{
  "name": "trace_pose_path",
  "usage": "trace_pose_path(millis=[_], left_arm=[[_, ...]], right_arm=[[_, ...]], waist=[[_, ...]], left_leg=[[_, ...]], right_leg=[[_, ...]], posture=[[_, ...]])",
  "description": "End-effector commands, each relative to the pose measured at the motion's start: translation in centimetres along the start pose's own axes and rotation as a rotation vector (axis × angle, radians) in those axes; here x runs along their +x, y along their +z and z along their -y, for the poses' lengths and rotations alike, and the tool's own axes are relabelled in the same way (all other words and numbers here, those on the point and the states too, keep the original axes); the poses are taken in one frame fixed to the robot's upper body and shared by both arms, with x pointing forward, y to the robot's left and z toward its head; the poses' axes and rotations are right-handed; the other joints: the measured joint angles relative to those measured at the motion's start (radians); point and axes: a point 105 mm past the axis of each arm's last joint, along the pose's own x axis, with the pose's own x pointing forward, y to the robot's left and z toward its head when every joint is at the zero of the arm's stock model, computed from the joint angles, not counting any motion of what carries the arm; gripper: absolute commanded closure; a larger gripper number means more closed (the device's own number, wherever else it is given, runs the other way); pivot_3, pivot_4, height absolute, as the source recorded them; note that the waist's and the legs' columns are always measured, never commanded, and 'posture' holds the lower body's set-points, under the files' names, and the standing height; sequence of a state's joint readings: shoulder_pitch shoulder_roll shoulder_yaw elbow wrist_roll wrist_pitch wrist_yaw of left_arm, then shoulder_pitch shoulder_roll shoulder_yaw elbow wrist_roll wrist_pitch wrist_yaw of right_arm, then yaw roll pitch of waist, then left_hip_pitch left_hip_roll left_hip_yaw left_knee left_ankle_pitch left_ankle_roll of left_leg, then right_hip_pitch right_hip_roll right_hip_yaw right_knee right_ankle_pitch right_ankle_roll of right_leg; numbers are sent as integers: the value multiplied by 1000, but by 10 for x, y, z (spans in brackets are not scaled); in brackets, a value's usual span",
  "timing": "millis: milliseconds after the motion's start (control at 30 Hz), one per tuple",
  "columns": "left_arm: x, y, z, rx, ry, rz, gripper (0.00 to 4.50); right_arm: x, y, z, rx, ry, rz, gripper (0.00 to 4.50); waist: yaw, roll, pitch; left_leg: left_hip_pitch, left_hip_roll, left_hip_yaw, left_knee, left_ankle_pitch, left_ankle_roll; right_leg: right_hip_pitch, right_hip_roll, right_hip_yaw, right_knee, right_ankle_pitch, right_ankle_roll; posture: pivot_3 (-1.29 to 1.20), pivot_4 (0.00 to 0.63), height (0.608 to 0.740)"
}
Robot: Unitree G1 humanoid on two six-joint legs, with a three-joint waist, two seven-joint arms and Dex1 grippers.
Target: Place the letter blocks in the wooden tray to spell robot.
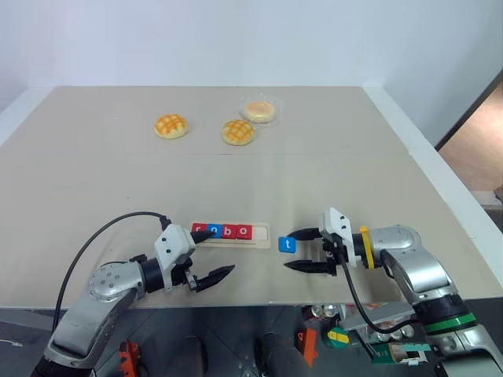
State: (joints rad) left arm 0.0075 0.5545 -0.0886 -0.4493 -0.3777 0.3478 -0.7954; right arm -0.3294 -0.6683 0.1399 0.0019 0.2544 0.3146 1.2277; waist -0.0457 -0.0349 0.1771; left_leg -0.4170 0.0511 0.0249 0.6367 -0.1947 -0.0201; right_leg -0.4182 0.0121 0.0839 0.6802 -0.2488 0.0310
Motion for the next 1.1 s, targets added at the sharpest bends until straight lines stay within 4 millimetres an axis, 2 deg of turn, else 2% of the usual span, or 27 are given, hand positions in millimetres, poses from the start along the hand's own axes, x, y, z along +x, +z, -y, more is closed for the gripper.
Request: trace_pose_path(millis=[33, 167, 233, 400, 733, 933, 1100], left_arm=[[0, 9, 1, 29, -11, 28, 0], [0, 8, 1, 30, -11, 26, 0], [1, 8, 0, 32, -13, 25, 0], [1, 8, 0, 33, -15, 33, 0], [-1, 16, 8, 12, -77, 74, 0], [-3, 22, 21, 27, -213, 102, 0], [-7, 22, 23, 56, -248, 97, 0]], right_arm=[[0, 0, -5, 27, -73, -12, 1056], [4, -1, -5, 44, -134, -18, 1056], [5, -2, -4, 46, -160, -23, 1507], [7, -3, -3, 72, -204, -16, 3292], [9, 1, -5, 88, -228, 3, 3305], [5, 7, -3, 69, -229, 2, 3305], [4, 14, 1, 34, -222, -2, 3305]], waist=[[0, 0, 0], [0, 0, 0], [0, 0, 0], [0, -1, 0], [-1, -1, -1], [-1, -1, 0], [-1, -1, 0]], left_leg=[[1, 0, 0, 0, 0, 0], [2, 0, 0, 0, 0, 0], [2, 0, 1, 0, 0, 0], [3, 0, 1, 0, 0, 0], [3, 0, 1, 0, 0, 0], [3, 0, 1, 0, 0, 0], [3, 0, 2, 0, 0, 0]], right_leg=[[0, 0, 0, 0, 0, 0], [1, 0, 0, 0, 0, 0], [1, 0, 1, 0, 0, 0], [2, 0, 1, 0, -1, -2], [2, 0, 1, 0, -1, -2], [2, 0, 1, 0, -2, -4], [2, 0, 1, 0, -2, -4]], posture=[[0, 150, 740], [0, 150, 740], [0, 150, 740], [0, 150, 740], [0, 150, 740], [0, 150, 740], [0, 150, 740]])
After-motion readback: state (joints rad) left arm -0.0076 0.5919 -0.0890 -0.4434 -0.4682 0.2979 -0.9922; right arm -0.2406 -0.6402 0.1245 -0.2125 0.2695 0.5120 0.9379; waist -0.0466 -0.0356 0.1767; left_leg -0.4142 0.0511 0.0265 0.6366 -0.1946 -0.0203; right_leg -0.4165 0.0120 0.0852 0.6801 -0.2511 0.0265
